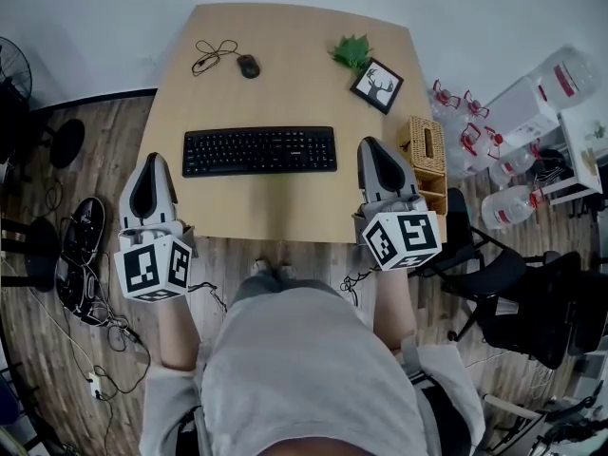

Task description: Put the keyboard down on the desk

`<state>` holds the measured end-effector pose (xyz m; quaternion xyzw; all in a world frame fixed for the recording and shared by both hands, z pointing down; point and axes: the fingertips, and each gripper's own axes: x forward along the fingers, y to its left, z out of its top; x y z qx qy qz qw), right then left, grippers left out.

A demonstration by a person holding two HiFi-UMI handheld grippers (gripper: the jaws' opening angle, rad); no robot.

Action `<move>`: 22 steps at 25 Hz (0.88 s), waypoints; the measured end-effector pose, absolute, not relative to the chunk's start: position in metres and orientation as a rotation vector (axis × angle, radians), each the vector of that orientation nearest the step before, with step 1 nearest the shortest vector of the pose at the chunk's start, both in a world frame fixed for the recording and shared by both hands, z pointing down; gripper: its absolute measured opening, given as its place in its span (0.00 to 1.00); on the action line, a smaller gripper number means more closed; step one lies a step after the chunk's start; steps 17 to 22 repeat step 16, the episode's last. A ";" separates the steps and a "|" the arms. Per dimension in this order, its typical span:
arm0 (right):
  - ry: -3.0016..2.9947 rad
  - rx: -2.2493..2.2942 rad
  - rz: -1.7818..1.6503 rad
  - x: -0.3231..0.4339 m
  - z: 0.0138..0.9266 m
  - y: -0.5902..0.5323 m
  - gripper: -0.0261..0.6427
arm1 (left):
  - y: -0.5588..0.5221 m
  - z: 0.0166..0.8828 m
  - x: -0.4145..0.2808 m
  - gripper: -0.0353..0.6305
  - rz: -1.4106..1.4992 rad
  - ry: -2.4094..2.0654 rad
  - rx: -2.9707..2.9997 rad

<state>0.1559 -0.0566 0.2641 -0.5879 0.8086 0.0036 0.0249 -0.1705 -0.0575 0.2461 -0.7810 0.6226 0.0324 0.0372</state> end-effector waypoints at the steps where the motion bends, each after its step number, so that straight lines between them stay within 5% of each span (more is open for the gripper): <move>1: 2.502 -1.816 0.013 0.155 0.264 -0.057 0.06 | -0.057 0.246 -0.171 0.07 0.105 1.909 -2.391; 22: 2.508 -1.815 0.049 0.147 0.260 -0.065 0.06 | -0.068 0.241 -0.167 0.07 0.125 1.874 -2.399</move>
